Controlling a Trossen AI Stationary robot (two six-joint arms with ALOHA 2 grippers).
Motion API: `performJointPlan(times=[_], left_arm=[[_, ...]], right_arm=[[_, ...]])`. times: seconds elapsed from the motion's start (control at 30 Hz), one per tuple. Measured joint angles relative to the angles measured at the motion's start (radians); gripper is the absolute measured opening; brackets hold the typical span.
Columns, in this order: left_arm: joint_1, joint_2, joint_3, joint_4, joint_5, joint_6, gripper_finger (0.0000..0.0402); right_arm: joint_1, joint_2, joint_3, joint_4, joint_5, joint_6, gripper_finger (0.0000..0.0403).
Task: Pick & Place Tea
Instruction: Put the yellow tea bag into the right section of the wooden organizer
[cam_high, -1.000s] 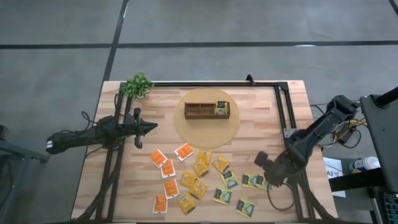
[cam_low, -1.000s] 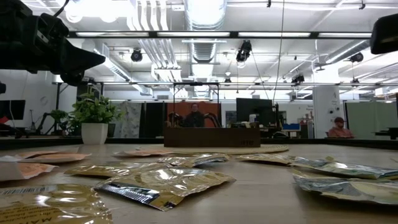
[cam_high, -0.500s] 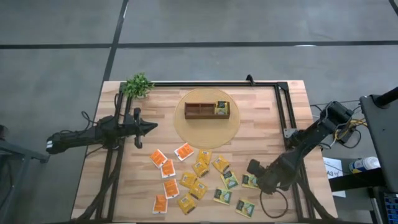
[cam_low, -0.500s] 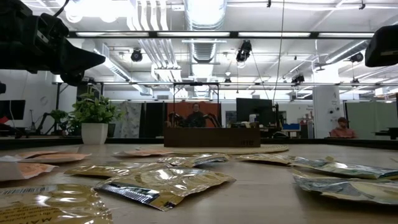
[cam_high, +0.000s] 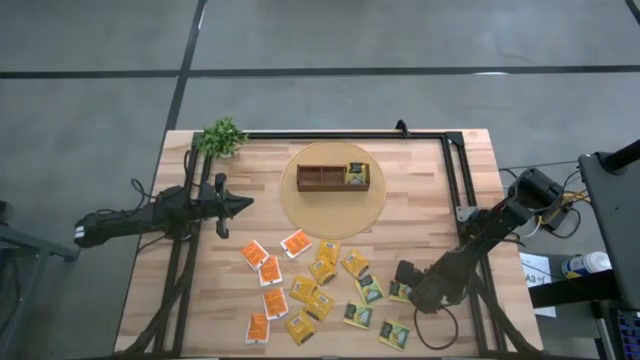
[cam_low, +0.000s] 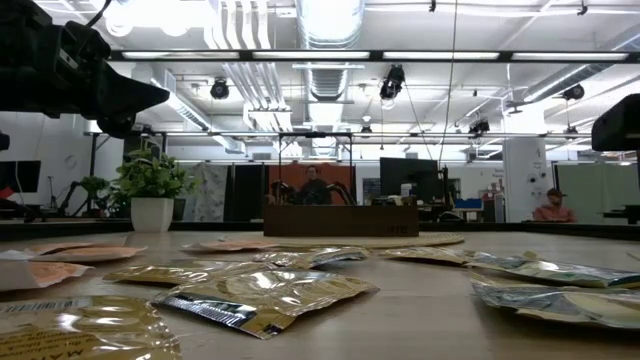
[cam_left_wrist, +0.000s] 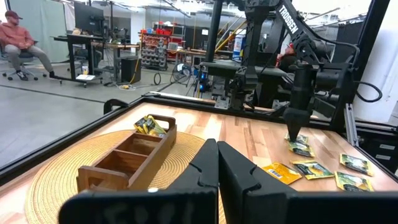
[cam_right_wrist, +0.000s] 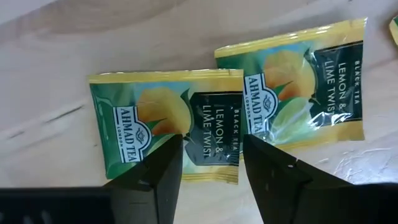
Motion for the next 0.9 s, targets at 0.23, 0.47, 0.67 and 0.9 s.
performJointPlan(times=[0.23,0.47,0.67,0.9], left_arm=[[0.0,0.0,0.0,0.0,0.0,0.0,0.0],[0.0,0.0,0.0,0.0,0.0,0.0,0.0],[0.0,0.0,0.0,0.0,0.0,0.0,0.0],[0.0,0.0,0.0,0.0,0.0,0.0,0.0]], right_arm=[[0.0,0.001,-0.007,0.04,0.001,0.0,0.0166],[0.0,0.012,-0.031,0.071,0.001,0.0,0.0163],[0.0,0.006,-0.037,0.07,0.0,0.0,0.0125],[-0.001,0.005,-0.037,0.069,0.007,0.0,0.0043]])
